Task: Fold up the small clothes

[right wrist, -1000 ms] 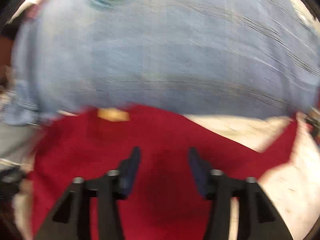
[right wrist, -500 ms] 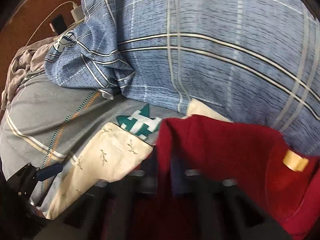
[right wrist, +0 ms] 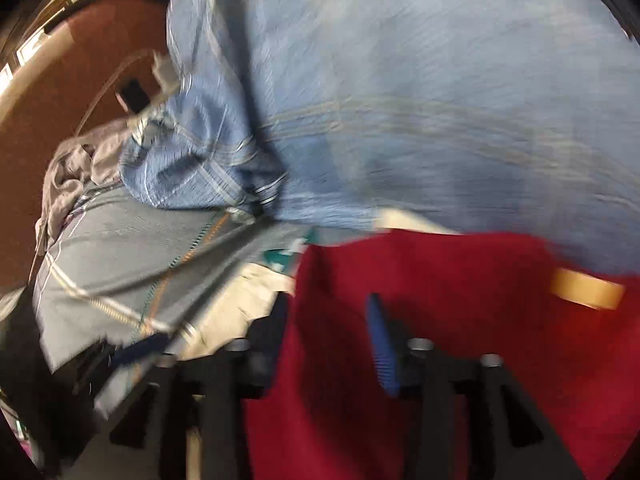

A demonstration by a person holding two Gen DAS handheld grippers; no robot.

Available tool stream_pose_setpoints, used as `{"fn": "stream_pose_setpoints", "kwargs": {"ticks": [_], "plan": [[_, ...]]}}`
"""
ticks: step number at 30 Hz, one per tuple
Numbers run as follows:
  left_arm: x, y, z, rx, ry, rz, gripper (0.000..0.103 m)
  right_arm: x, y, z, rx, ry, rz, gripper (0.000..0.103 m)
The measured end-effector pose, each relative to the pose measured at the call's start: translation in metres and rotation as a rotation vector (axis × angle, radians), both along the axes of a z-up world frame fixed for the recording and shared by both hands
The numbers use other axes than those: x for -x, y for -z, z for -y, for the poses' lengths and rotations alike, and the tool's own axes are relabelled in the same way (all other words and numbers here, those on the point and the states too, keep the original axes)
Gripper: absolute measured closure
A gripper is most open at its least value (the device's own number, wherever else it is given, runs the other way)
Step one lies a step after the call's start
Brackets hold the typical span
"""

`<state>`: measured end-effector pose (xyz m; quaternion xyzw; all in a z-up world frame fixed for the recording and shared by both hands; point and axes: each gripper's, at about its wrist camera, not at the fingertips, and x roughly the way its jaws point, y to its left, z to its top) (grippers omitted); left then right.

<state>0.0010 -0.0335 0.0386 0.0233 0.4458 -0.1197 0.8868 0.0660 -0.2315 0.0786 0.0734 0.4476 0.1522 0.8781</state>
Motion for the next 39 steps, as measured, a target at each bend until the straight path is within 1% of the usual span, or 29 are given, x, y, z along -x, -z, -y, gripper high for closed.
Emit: {"fn": "stream_pose_setpoints", "kwargs": {"ticks": [1,2,4,5,6,7,10,12,13,14,15,16,17,19,20,22,24,26,27,29,30,31,33,35,36,38,39], "plan": [[0.001,0.001,0.002,-0.018,0.007,0.002,0.020,0.013,-0.008,0.015,0.036,0.025,0.023,0.041],[0.002,0.003,0.005,-0.037,0.013,-0.001,0.020,0.029,-0.017,0.040,0.089,0.065,0.043,0.041],[0.000,0.009,0.008,-0.052,0.013,-0.014,0.020,0.051,-0.025,0.086,0.167,0.157,0.041,0.041],[0.000,0.010,0.008,-0.047,0.008,-0.017,0.020,0.054,-0.025,0.102,0.186,0.193,0.033,0.040],[-0.001,0.011,0.008,-0.040,0.001,-0.019,0.020,0.063,-0.025,0.134,0.208,0.266,0.012,0.040],[-0.002,0.011,0.008,-0.038,-0.002,-0.021,0.020,0.067,-0.024,0.154,0.218,0.318,-0.008,0.040],[-0.003,0.010,0.010,-0.043,-0.007,-0.012,0.019,0.083,-0.010,0.203,0.270,0.463,-0.071,0.039],[-0.003,0.010,0.011,-0.047,-0.007,-0.007,0.019,0.090,0.000,0.211,0.271,0.469,-0.098,0.039],[-0.003,0.009,0.012,-0.050,-0.006,-0.004,0.019,0.095,0.007,0.209,0.258,0.449,-0.106,0.039],[-0.003,0.009,0.012,-0.050,-0.006,-0.003,0.019,0.096,0.011,0.206,0.256,0.433,-0.109,0.044],[-0.003,0.009,0.012,-0.048,-0.007,-0.003,0.019,0.097,0.016,0.200,0.276,0.411,-0.115,0.058],[-0.004,0.010,0.011,-0.044,-0.009,-0.003,0.019,0.099,0.019,0.193,0.324,0.392,-0.109,0.075],[-0.004,0.010,0.011,-0.041,-0.009,-0.003,0.019,0.102,0.018,0.188,0.374,0.388,-0.082,0.099],[-0.005,0.009,0.010,-0.031,-0.017,-0.001,0.019,0.104,0.008,0.177,0.447,0.383,-0.027,0.099],[-0.004,0.008,0.008,-0.021,-0.025,0.006,0.019,0.103,0.002,0.175,0.464,0.386,-0.005,0.099],[-0.003,0.005,0.006,-0.006,-0.036,0.024,0.019,0.101,-0.014,0.176,0.499,0.418,0.063,0.099],[-0.003,0.005,0.007,0.003,-0.032,0.027,0.019,0.097,-0.021,0.181,0.532,0.467,0.097,0.099],[-0.002,0.007,0.012,-0.010,-0.020,0.022,0.019,0.092,-0.017,0.188,0.531,0.495,0.068,0.099],[-0.001,0.008,0.013,-0.020,-0.018,0.024,0.019,0.087,-0.006,0.188,0.516,0.503,0.026,0.097],[0.000,0.008,0.014,-0.030,-0.015,0.029,0.019,0.085,0.009,0.190,0.514,0.519,-0.041,0.089],[0.000,0.007,0.014,-0.027,-0.016,0.027,0.019,0.086,0.010,0.192,0.507,0.537,-0.057,0.084],[0.001,0.006,0.013,-0.018,-0.020,0.025,0.019,0.092,0.005,0.193,0.487,0.565,-0.044,0.080],[0.001,0.005,0.012,-0.002,-0.026,0.026,0.019,0.104,-0.014,0.190,0.449,0.609,0.016,0.064],[0.002,0.006,0.014,-0.007,-0.021,0.021,0.019,0.108,-0.029,0.181,0.403,0.585,0.066,0.062],[0.002,0.007,0.015,-0.014,-0.020,0.019,0.019,0.104,-0.037,0.169,0.358,0.525,0.090,0.061],[0.003,0.009,0.017,-0.022,-0.021,0.020,0.019,0.094,-0.041,0.148,0.283,0.420,0.095,0.061],[0.003,0.009,0.017,-0.026,-0.021,0.023,0.019,0.082,-0.040,0.129,0.230,0.346,0.088,0.060]]}}
